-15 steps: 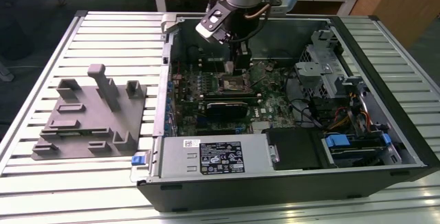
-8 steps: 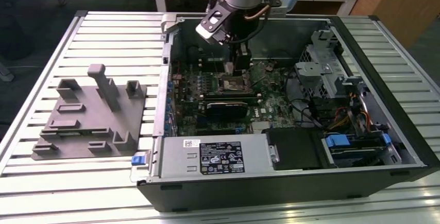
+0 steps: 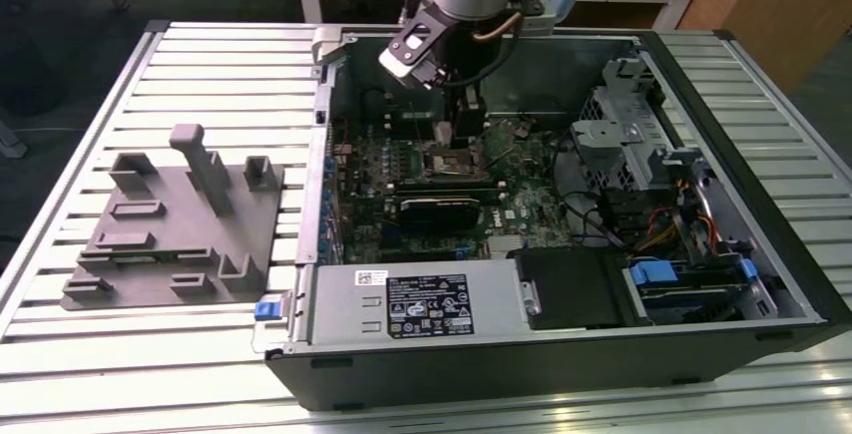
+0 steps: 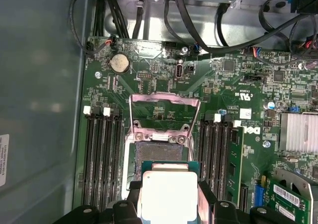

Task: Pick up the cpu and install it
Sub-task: 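Place the cpu into insertion slot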

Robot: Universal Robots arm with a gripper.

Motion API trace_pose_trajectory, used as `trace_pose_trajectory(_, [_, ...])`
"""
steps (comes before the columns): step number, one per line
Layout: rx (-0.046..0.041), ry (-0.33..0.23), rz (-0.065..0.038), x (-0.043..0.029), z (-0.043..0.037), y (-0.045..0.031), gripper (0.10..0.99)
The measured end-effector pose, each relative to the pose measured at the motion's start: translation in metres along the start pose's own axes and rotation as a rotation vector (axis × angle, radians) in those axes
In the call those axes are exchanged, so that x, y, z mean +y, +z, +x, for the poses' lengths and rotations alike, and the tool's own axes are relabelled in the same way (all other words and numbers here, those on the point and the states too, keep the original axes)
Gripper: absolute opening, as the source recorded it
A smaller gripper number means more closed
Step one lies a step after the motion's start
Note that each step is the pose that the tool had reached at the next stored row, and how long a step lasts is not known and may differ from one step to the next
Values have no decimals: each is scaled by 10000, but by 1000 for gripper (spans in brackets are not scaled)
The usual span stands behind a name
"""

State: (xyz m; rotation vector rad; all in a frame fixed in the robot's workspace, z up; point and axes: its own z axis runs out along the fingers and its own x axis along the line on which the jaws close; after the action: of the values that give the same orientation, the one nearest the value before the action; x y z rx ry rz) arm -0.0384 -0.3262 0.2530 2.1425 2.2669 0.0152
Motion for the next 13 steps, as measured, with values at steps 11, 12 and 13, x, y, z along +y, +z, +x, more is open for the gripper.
trace_pose_trajectory(11, [1,0,-1,-1,2,43,533])
trace_pose_trajectory(12, [0,0,1,-1,2,50,533])
trace_pose_trajectory(13, [0,0,0,-1,3,61,533])
